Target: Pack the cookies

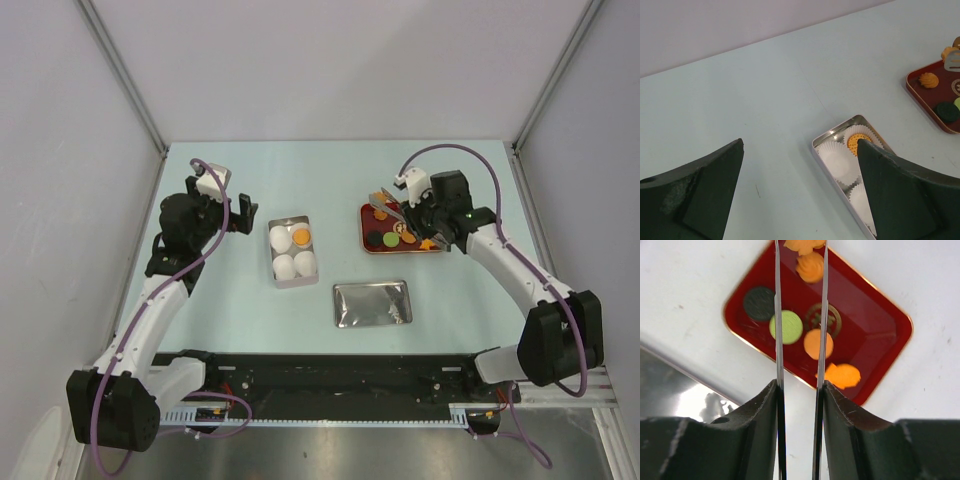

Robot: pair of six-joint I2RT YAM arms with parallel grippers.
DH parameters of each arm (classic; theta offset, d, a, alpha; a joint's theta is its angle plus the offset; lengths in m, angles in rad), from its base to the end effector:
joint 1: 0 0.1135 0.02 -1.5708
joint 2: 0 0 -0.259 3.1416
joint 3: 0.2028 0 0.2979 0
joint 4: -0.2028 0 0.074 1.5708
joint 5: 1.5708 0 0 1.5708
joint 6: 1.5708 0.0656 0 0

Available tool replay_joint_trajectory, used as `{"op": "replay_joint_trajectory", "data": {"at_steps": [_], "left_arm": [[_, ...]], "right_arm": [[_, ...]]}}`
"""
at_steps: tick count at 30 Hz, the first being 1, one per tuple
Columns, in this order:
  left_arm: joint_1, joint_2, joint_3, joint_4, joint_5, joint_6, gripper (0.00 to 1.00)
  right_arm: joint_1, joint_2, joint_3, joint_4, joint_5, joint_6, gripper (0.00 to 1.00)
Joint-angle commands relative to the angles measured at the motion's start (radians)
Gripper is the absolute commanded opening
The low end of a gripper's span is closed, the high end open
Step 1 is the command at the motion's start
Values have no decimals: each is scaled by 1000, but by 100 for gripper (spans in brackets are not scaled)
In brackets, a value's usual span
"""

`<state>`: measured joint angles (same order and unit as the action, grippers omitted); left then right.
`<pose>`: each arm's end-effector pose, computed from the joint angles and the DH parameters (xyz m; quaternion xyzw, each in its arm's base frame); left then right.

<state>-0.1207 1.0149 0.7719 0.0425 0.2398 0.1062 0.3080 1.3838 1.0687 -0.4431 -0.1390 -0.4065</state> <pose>0.3118 -0.0535 0.2941 0.1622 0.7553 -0.0972 0.6276 0.3487 0.1205 0.2390 -0.3462 0.8489 0.0443 0.3969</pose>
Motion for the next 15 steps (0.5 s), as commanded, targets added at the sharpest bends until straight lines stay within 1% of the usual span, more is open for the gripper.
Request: {"op": "replay_joint_trajectory", "data": {"at_steps": [1, 9, 15], "left_arm": [[-5, 2, 6, 27, 10, 9, 100], [-5, 5, 4, 34, -11, 7, 100], [-5, 11, 1, 43, -31, 4, 100]], "right_arm": [[86, -29, 77, 30, -7, 25, 33], [244, 46, 174, 50, 10, 5, 33], [342, 156, 254, 66, 13, -2, 33]]}}
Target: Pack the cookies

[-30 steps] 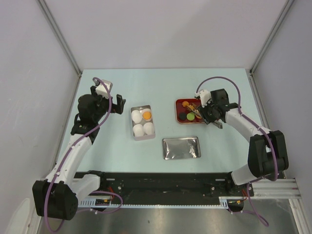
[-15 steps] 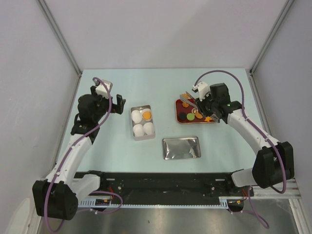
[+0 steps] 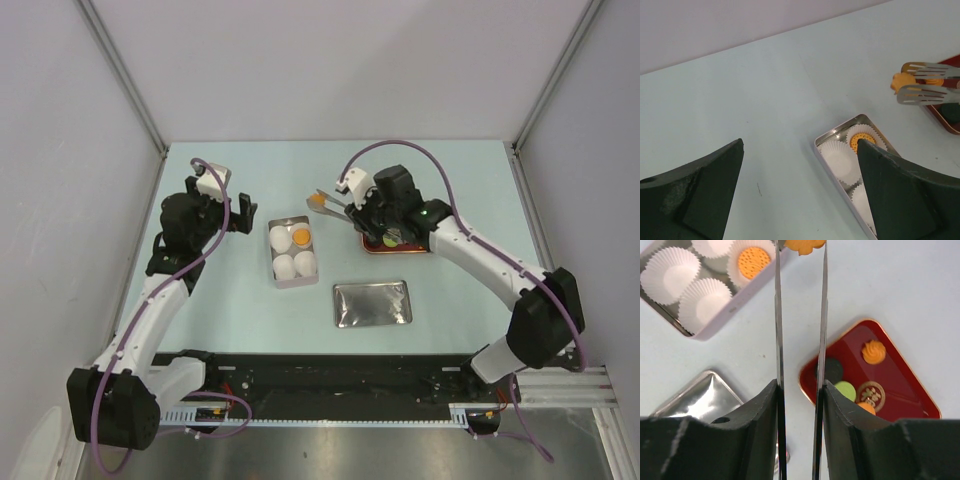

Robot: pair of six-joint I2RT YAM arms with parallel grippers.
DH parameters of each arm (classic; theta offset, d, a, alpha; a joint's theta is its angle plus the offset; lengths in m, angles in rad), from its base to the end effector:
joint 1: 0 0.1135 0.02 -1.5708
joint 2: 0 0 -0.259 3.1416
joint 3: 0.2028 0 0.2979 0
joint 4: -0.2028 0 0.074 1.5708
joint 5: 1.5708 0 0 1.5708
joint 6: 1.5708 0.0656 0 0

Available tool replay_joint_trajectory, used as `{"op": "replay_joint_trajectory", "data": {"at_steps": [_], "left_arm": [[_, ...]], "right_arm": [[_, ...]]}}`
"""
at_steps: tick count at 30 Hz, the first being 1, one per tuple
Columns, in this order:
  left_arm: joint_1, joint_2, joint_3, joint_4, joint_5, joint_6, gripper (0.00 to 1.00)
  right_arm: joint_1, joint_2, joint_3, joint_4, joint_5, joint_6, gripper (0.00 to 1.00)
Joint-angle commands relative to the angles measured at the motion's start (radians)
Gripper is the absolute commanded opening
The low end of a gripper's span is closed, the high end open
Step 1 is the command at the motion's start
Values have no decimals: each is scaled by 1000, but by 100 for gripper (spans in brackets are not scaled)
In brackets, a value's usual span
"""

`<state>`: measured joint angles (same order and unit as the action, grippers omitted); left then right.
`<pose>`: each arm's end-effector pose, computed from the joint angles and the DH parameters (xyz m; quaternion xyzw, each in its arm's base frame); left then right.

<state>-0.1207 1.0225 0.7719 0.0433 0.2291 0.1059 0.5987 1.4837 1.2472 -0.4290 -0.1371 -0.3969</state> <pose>0.3134 -0.0530 0.2919 0.1588 0.7583 -0.0934 0.6253 0.3291 0.2354 0.2757 -0.4547 0.7740 0.1052 0.4279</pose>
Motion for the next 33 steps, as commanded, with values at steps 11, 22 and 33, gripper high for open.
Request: {"op": "replay_joint_trajectory", "data": {"at_steps": [11, 22, 33], "left_arm": [[-5, 17, -5, 59, -43, 5, 100], [-5, 22, -6, 64, -48, 5, 100], [-4, 24, -3, 59, -47, 6, 100]], "right_arm": [[134, 205, 141, 102, -1, -11, 33], [174, 293, 190, 105, -13, 3, 33], [202, 325, 195, 107, -12, 7, 34]]}}
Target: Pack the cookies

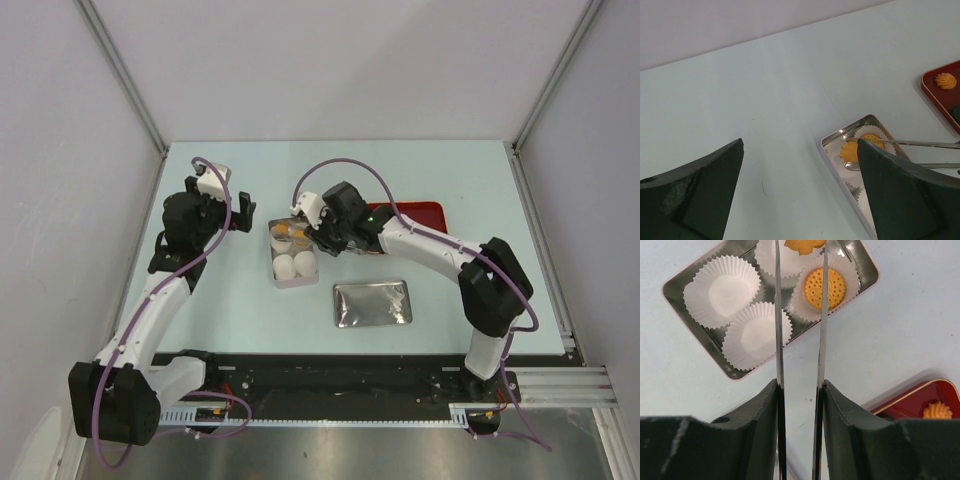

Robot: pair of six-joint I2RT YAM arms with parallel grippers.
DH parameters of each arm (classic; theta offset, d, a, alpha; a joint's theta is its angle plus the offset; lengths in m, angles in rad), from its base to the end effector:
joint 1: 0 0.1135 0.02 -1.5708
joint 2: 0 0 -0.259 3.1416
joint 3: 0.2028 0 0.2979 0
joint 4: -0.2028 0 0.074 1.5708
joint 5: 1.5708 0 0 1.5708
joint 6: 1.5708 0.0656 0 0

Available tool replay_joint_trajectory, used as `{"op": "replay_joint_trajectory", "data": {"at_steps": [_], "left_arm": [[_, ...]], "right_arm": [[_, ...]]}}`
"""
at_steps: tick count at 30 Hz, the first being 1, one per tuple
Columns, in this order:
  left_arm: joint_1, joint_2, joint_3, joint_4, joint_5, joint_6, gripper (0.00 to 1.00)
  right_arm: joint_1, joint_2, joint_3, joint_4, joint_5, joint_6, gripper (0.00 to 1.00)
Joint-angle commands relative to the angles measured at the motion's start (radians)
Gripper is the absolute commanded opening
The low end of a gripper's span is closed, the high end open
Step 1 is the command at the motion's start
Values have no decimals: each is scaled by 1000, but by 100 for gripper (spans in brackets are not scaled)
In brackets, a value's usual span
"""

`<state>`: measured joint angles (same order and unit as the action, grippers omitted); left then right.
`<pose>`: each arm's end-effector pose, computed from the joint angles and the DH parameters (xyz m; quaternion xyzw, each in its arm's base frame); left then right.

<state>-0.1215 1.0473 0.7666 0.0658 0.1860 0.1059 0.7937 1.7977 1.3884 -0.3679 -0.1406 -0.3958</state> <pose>0.3190 -0.0512 0.2851 0.1459 0.7639 -0.0772 0.6239 0.3222 0.3407 0.2073 -0.5380 0.7468 0.1397 0.3651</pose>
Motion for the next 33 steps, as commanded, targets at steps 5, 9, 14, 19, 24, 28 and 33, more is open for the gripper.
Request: {"op": "replay_joint_trajectory", "data": {"at_steps": [5, 9, 14, 19, 24, 28, 33], "left_arm": [[-4, -3, 0, 34, -2, 6, 100], [-4, -3, 0, 35, -2, 8, 100], [-4, 0, -1, 35, -2, 9, 100], [-4, -1, -3, 35, 0, 8, 100], [-4, -1, -3, 34, 3, 8, 100], [-4, -1, -1, 32, 4, 9, 100], [-4, -3, -3, 31, 4, 11, 100]], "right_arm": [[13, 22, 52, 44, -10, 8, 34], [15, 29, 52, 43, -7, 6, 34], [19, 37, 51, 44, -10, 3, 35], [19, 40, 52, 41, -7, 2, 38], [19, 43, 52, 35, -7, 3, 44], [21, 40, 52, 35, -5, 3, 48], [21, 23, 52, 37, -2, 3, 54]]}}
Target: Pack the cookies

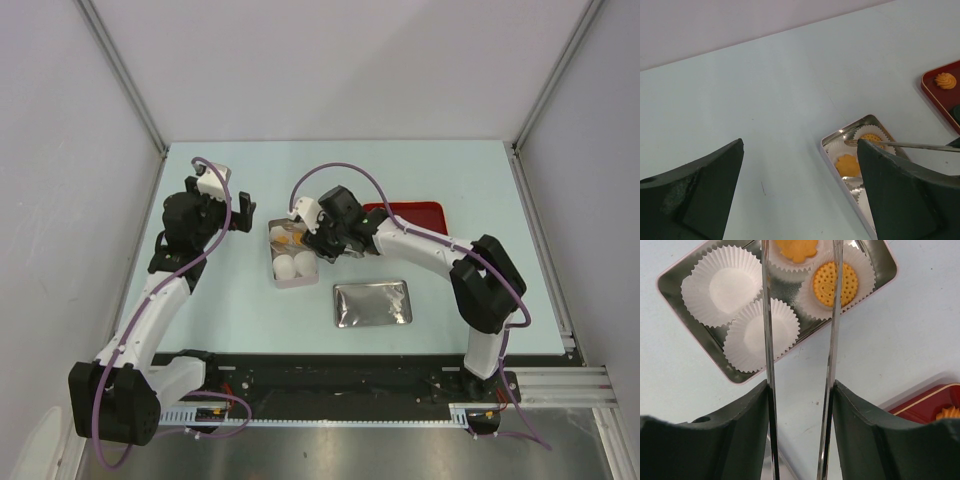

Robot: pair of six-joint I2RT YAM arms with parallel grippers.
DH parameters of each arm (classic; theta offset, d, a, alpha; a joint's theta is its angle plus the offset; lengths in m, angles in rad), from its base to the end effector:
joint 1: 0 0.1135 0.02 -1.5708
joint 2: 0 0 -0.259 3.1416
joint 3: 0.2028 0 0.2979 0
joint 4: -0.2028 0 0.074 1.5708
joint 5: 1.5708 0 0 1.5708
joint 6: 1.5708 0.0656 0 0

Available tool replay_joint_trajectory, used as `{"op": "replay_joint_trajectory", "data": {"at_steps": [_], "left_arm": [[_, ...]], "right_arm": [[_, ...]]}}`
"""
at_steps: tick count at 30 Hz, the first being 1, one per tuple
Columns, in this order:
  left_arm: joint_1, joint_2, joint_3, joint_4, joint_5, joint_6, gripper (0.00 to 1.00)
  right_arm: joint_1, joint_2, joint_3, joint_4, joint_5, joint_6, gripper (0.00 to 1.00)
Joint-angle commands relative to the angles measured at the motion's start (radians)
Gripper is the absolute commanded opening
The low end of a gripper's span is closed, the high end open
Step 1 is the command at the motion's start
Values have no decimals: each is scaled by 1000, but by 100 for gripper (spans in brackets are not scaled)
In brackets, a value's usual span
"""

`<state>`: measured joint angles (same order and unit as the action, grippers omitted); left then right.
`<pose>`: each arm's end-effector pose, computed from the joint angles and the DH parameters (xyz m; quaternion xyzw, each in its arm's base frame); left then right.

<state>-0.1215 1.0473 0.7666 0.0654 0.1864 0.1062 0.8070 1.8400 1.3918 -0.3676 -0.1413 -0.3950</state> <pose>0.3189 -0.0512 0.2850 0.1461 0.7640 -0.0773 0.6237 0.3205 0.3481 0.1896 -0.5458 0.7501 0.1394 0.3465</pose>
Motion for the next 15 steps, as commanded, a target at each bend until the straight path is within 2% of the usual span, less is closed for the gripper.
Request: {"op": "replay_joint_trajectory", "data": {"at_steps": [1, 9, 15], "left_arm": [[-4, 0, -1, 31, 2, 10, 100], [-4, 5, 0, 33, 4, 10, 100], [-4, 3, 2, 30, 5, 9, 100]], "right_arm": [[8, -21, 49, 36, 0, 2, 54], [8, -70, 49, 35, 20, -1, 54], [3, -163, 49, 22, 43, -4, 53]]}}
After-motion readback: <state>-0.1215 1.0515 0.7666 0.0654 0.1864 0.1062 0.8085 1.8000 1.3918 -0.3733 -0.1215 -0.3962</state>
